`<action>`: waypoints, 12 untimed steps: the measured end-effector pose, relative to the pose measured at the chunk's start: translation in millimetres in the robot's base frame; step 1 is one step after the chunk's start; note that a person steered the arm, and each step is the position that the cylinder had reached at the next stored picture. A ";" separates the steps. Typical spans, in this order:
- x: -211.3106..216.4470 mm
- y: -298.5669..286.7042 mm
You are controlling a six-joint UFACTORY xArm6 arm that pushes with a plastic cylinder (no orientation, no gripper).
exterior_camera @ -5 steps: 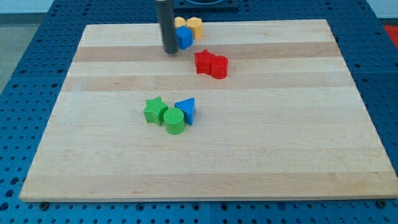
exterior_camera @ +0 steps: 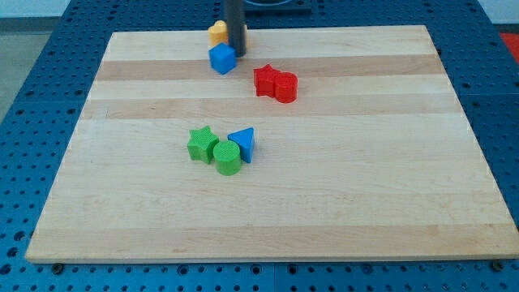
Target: Push blue cube into group of blocks
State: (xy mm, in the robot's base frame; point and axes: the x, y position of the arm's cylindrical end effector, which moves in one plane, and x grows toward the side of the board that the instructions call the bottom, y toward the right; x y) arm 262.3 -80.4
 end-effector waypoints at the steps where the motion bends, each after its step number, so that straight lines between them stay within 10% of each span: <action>1: 18.9 -40.5; 8: 118.5 -48.6; 12: 67.0 -40.9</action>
State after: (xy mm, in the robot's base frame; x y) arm 329.3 -121.3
